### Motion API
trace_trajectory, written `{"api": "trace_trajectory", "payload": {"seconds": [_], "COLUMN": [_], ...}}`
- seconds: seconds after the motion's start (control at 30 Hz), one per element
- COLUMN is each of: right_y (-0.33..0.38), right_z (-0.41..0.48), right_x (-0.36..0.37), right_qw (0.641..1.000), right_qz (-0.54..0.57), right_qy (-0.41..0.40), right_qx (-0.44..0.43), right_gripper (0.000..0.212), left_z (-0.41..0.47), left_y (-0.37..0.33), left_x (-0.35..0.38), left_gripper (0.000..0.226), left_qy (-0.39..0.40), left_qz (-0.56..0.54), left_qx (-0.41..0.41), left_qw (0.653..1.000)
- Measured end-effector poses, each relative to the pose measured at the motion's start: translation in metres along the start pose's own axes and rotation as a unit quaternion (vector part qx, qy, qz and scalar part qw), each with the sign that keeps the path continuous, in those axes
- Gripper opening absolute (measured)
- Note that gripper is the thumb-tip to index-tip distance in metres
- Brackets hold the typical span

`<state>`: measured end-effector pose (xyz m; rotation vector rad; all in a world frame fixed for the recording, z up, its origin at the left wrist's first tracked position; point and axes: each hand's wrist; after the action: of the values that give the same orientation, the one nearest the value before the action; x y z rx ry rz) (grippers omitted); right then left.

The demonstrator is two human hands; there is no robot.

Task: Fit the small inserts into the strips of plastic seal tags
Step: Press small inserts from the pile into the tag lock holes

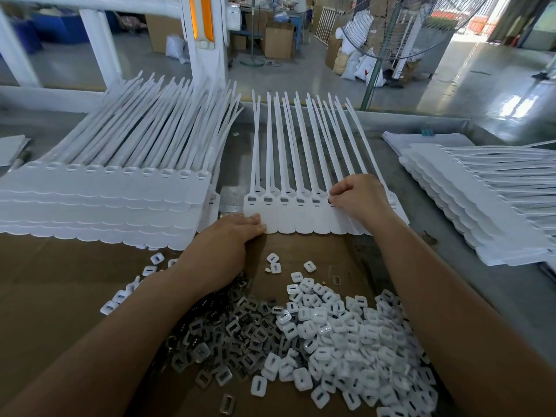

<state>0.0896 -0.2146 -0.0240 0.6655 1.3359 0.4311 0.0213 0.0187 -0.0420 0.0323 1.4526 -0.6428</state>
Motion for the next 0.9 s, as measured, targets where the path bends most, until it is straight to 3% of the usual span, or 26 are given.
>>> {"api": "trace_trajectory", "payload": {"seconds": [0.47, 0.6, 0.9], "right_y": [0.004, 0.015, 0.054], "right_z": [-0.006, -0.02, -0.079], "right_x": [-0.008, -0.021, -0.031], "right_qw": [1.0, 0.998, 0.953], "right_qz": [0.002, 0.0, -0.023], "right_qy": [0.021, 0.039, 0.245], "right_qx": [-0.011, -0.054, -0.176], "right_gripper": [0.018, 0.015, 0.006], "left_z": [0.003, 0.001, 0.002], "left_y": [-0.002, -0.002, -0.004], "left_x": [-0.001, -0.002, -0.001], "left_gripper": [0.058, 0.057, 0.055], "left_qy": [0.012, 0.012, 0.007], "left_qz": [0.004, 0.004, 0.01], "left_qx": [-0.008, -0.008, -0.01], "left_qw": [1.0, 1.0, 1.0]}}
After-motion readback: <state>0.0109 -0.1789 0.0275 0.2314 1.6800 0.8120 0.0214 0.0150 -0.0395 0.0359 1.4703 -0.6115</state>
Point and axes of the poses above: each hand's wrist, its own z-axis towards the middle knuckle, its own x-axis out of the palm, y = z × x, and after that the axes turned 2 degrees about z, right-handed
